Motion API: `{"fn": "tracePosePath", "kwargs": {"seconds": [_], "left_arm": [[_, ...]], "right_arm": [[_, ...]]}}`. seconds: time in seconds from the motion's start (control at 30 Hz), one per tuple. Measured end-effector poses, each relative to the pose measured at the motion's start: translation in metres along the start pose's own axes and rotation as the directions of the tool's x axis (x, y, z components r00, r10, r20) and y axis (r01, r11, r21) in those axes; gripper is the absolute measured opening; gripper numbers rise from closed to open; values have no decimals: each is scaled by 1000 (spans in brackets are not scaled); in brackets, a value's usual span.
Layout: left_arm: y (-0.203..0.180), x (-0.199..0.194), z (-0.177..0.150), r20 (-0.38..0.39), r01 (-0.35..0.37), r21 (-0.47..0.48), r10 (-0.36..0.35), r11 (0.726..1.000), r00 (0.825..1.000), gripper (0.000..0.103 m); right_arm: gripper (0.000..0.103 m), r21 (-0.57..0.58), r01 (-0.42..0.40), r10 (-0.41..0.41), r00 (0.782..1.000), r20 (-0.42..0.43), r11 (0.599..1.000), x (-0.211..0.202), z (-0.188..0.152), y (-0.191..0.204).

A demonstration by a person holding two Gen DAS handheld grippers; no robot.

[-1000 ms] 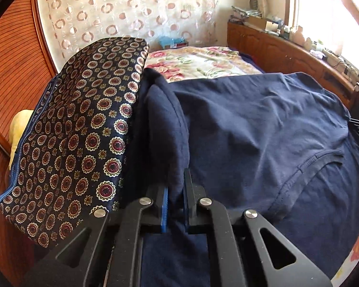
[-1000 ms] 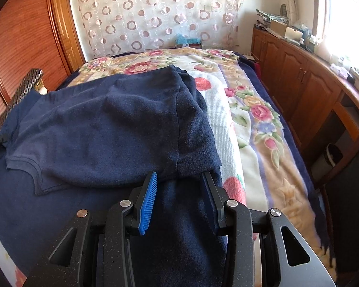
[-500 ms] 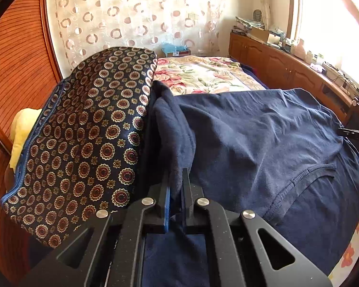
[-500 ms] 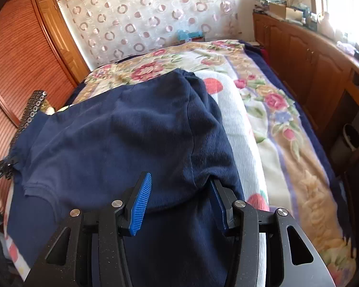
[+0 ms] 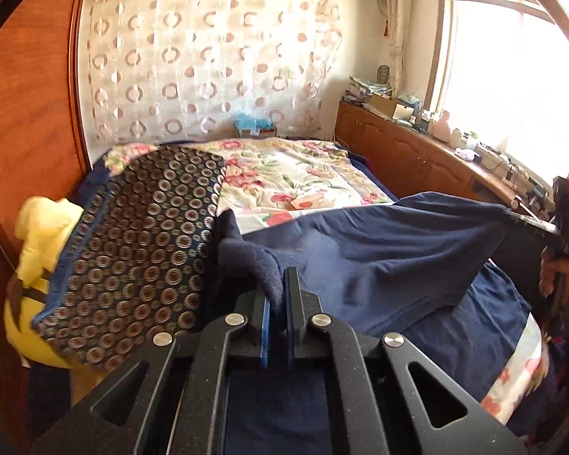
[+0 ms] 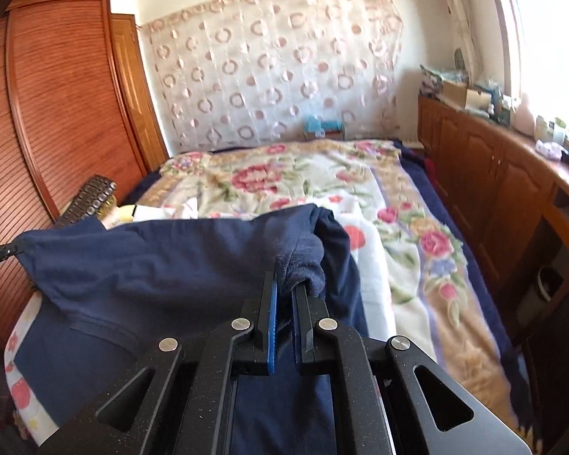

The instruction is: Fold small clothes

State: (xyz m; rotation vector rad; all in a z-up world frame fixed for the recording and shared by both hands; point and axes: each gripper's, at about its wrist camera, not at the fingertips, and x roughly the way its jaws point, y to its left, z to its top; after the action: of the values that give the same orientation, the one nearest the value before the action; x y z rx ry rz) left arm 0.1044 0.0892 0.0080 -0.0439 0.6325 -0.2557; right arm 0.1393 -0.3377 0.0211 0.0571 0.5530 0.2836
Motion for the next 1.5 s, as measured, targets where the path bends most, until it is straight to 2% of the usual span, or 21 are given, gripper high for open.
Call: {"fn": "tracePosePath", "kwargs": {"seconds": [0.27, 0.5, 0.63, 0.8, 0.97, 1.1, 1.17, 1.33, 1.4, 1.5], "left_arm": [[7, -29, -49, -18, 26, -66, -28, 997, 999, 7], [24, -34, -103, -88, -16, -151, 3, 988, 996, 7], [27, -41, -113, -86, -6, -179, -10, 984, 996, 7], [30, -46, -116, -87, -16, -190, -1, 982, 996, 7], [30, -30, -138, -169, -42, -182, 11, 982, 985, 7], [27, -26, -146, -184, -46, -178, 13, 983, 983, 7], [26, -25, -146, -187, -54, -167, 22, 984, 982, 7], [24, -27, -143, -176, -78, -138, 53, 987, 983, 20], [24, -31, -142, -161, -73, -142, 49, 987, 986, 32], [25, -35, -138, -140, -59, -141, 39, 988, 989, 42]], "right_arm": [[6, -1, -34, 34, 999, 19, 999, -44, -26, -6], [6, 12, -13, 14, 1000, -27, 1000, -62, -39, -12], [6, 22, -13, 14, 999, -39, 1000, -82, -35, -5], [6, 41, -39, 39, 999, -8, 998, -102, -28, -2], [6, 49, 2, 2, 997, -71, 999, -91, -61, -12], [6, 66, 35, -25, 988, -154, 997, -68, -83, -21], [6, 51, 51, -41, 985, -168, 997, -61, -87, -20], [6, 21, 70, -66, 983, -171, 997, -58, -81, -11], [10, 9, 74, -72, 983, -166, 997, -64, -80, -7], [12, -10, 91, -92, 985, -147, 996, -77, -80, -7]]}}
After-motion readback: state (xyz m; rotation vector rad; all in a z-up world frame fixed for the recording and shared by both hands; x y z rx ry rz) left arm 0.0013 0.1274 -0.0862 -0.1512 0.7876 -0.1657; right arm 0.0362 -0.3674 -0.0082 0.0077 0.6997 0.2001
